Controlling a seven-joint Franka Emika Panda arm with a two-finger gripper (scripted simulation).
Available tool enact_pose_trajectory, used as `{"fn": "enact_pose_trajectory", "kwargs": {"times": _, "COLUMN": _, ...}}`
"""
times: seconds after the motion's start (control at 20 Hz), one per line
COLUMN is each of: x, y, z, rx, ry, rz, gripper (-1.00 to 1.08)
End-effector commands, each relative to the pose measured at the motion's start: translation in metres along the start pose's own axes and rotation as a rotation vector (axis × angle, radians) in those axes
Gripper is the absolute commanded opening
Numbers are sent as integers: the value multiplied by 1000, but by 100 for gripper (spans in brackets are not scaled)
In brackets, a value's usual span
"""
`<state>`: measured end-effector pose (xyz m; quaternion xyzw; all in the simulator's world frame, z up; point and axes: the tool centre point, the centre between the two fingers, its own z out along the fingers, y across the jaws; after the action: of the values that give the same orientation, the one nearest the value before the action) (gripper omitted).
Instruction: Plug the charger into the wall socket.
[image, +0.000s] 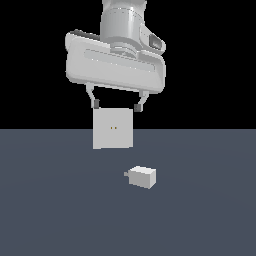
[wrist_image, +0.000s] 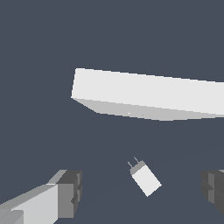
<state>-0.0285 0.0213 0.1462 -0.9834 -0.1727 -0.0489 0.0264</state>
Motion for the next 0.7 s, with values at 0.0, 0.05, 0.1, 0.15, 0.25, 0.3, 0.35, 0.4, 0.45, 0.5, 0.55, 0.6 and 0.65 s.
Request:
{"fn": "enact_pose_trajectory", "kwargs": {"times": 0.0, "x": -6, "y": 1, "z": 5, "rx": 6, "ry": 13, "rz": -46, "gripper": 100}}
{"fn": "enact_pose_trajectory", "kwargs": {"times": 0.05, "x": -8, "y": 2, "z": 6, "rx": 8, "ry": 18, "rz": -63, "gripper": 100}}
{"fn": "enact_pose_trajectory", "kwargs": {"times": 0.1, "x": -10, "y": 2, "z": 8, "rx": 10, "ry": 23, "rz": -80, "gripper": 100}}
{"fn": "enact_pose_trajectory", "kwargs": {"times": 0.15, "x": -12, "y": 3, "z": 10, "rx": 13, "ry": 28, "rz": -97, "gripper": 100}}
{"fn": "enact_pose_trajectory", "kwargs": {"times": 0.25, "x": -15, "y": 4, "z": 14, "rx": 17, "ry": 37, "rz": -130, "gripper": 100}}
{"fn": "enact_pose_trajectory", "kwargs": {"times": 0.3, "x": -17, "y": 5, "z": 15, "rx": 20, "ry": 42, "rz": -146, "gripper": 100}}
{"fn": "enact_pose_trajectory", "kwargs": {"times": 0.35, "x": -19, "y": 5, "z": 17, "rx": 22, "ry": 47, "rz": -162, "gripper": 100}}
{"fn": "enact_pose_trajectory", "kwargs": {"times": 0.4, "x": -21, "y": 6, "z": 19, "rx": 24, "ry": 51, "rz": -178, "gripper": 100}}
{"fn": "enact_pose_trajectory", "kwargs": {"times": 0.45, "x": -22, "y": 6, "z": 21, "rx": 27, "ry": 56, "rz": -194, "gripper": 100}}
{"fn": "enact_pose_trajectory", "kwargs": {"times": 0.5, "x": -24, "y": 7, "z": 22, "rx": 29, "ry": 60, "rz": -210, "gripper": 100}}
{"fn": "enact_pose_trajectory", "kwargs": {"times": 0.55, "x": -26, "y": 8, "z": 24, "rx": 31, "ry": 65, "rz": -225, "gripper": 100}}
{"fn": "enact_pose_trajectory", "kwargs": {"times": 0.6, "x": -27, "y": 9, "z": 26, "rx": 34, "ry": 69, "rz": -241, "gripper": 100}}
{"fn": "enact_pose_trajectory", "kwargs": {"times": 0.65, "x": -29, "y": 9, "z": 28, "rx": 36, "ry": 74, "rz": -256, "gripper": 100}}
